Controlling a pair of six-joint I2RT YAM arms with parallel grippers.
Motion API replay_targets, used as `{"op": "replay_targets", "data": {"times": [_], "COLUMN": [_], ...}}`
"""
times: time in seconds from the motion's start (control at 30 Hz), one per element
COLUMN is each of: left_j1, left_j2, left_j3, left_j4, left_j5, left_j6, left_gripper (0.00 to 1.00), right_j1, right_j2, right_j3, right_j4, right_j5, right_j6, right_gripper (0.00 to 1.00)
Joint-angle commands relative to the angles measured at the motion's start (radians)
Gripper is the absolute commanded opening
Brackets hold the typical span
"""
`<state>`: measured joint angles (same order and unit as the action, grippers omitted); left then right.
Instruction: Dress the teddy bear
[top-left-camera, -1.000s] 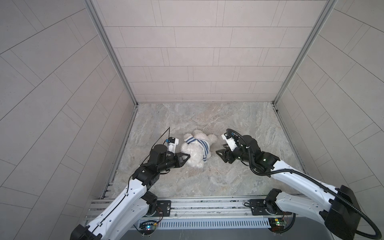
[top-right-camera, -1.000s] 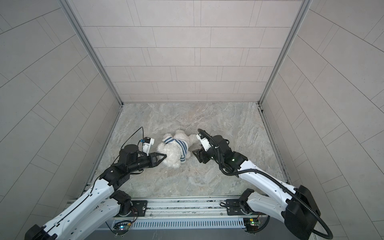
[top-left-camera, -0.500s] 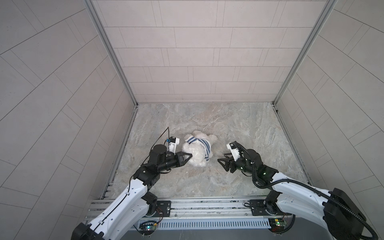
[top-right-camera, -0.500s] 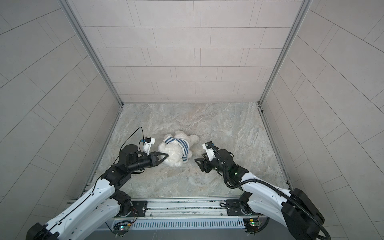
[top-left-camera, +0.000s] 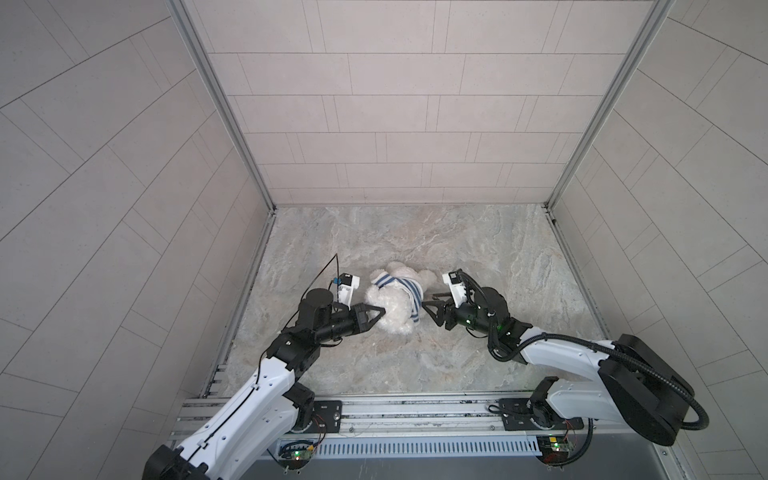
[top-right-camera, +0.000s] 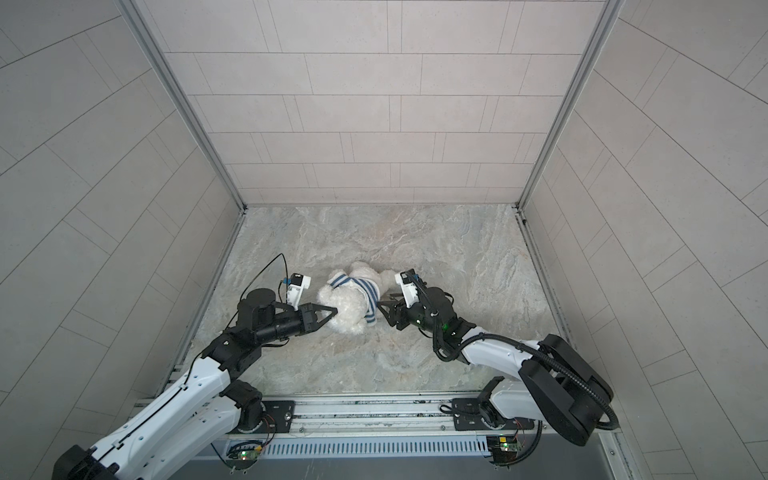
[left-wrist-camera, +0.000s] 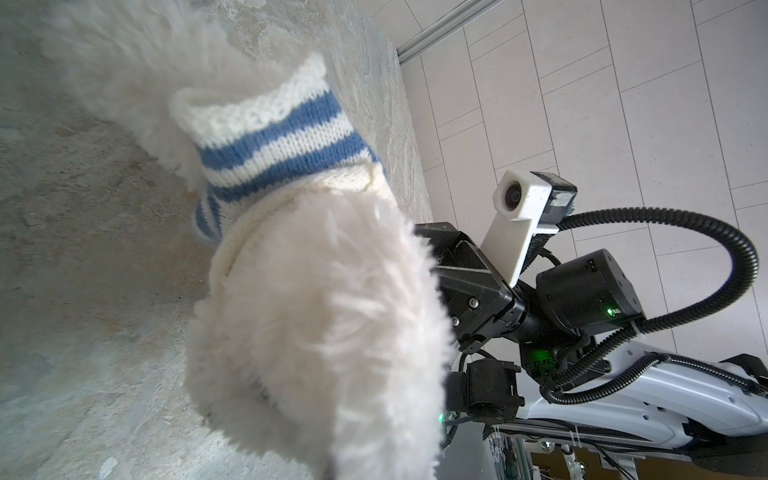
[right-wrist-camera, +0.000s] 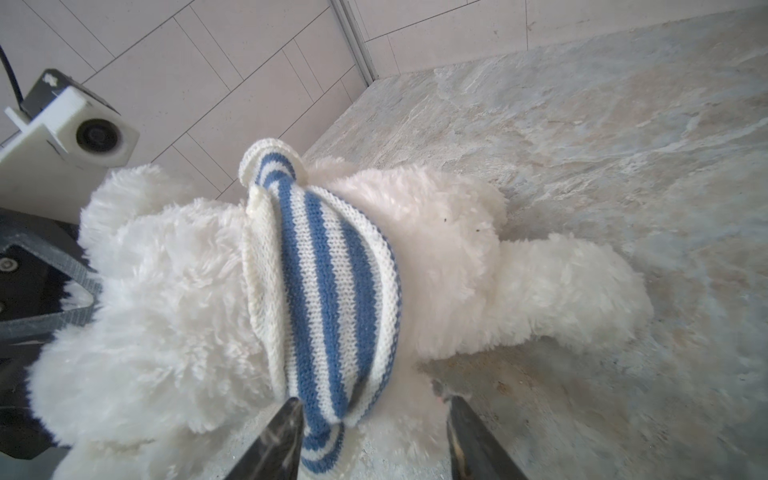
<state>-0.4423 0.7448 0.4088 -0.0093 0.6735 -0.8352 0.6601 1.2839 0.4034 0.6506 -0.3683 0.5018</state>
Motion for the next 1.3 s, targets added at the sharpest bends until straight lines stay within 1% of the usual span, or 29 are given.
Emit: {"op": "replay_targets", "data": {"times": [0.0,0.1,0.13,0.27,0.43,0.57,0.6,0.67,0.8,0.87,0.93,1.0,1.13,1.27], "left_j1": [0.006,0.007,0.006,0.006,0.006,0.005,0.006,0.006,0.005,0.006,0.006,0.013,0.014,0.014], "left_j2": [-0.019,-0.023,-0.025,-0.025,-0.025,-0.03,-0.031,-0.033,-0.037,-0.047,-0.085,-0.112,-0.119,-0.129], "left_j3": [-0.005,-0.007,-0.008,-0.013,-0.015,-0.013,-0.014,-0.013,-0.001,0.021,0.064,0.111,0.203,0.248], "left_j4": [0.057,0.057,0.058,0.071,0.083,0.081,0.08,0.081,0.075,0.053,-0.01,-0.046,-0.07,-0.083], "left_j5": [0.023,0.023,0.024,0.025,0.029,0.028,0.028,0.026,0.025,0.008,-0.061,-0.105,-0.137,-0.153], "left_j6": [0.003,0.001,0.001,-0.009,-0.02,-0.024,-0.025,-0.029,-0.039,-0.041,-0.049,-0.069,-0.13,-0.171], "left_gripper": [0.0,0.0,0.0,0.0,0.0,0.0,0.0,0.0,0.0,0.0,0.0,0.0,0.0,0.0], "right_j1": [-0.004,-0.005,-0.004,-0.005,-0.004,-0.004,-0.005,-0.004,-0.003,-0.002,-0.004,-0.003,-0.003,-0.004], "right_j2": [0.032,0.061,0.069,0.116,0.176,0.215,0.22,0.221,0.19,0.162,0.124,0.09,0.033,0.012], "right_j3": [0.017,0.02,0.021,0.021,0.033,0.044,0.044,0.042,0.041,0.036,0.032,0.031,0.02,0.03], "right_j4": [0.065,0.083,0.089,0.165,0.242,0.288,0.294,0.293,0.218,0.167,0.094,0.011,-0.116,-0.217], "right_j5": [-0.008,0.008,0.013,0.014,-0.016,-0.039,-0.039,-0.025,-0.003,0.017,0.033,0.045,0.07,0.094], "right_j6": [0.02,0.026,0.028,0.074,0.109,0.126,0.127,0.123,0.084,0.06,0.029,-0.002,-0.052,-0.092], "right_gripper": [0.49,0.39,0.38,0.36,0.37,0.33,0.3,0.19,0.0,0.0,0.0,0.0,0.0,0.0]}}
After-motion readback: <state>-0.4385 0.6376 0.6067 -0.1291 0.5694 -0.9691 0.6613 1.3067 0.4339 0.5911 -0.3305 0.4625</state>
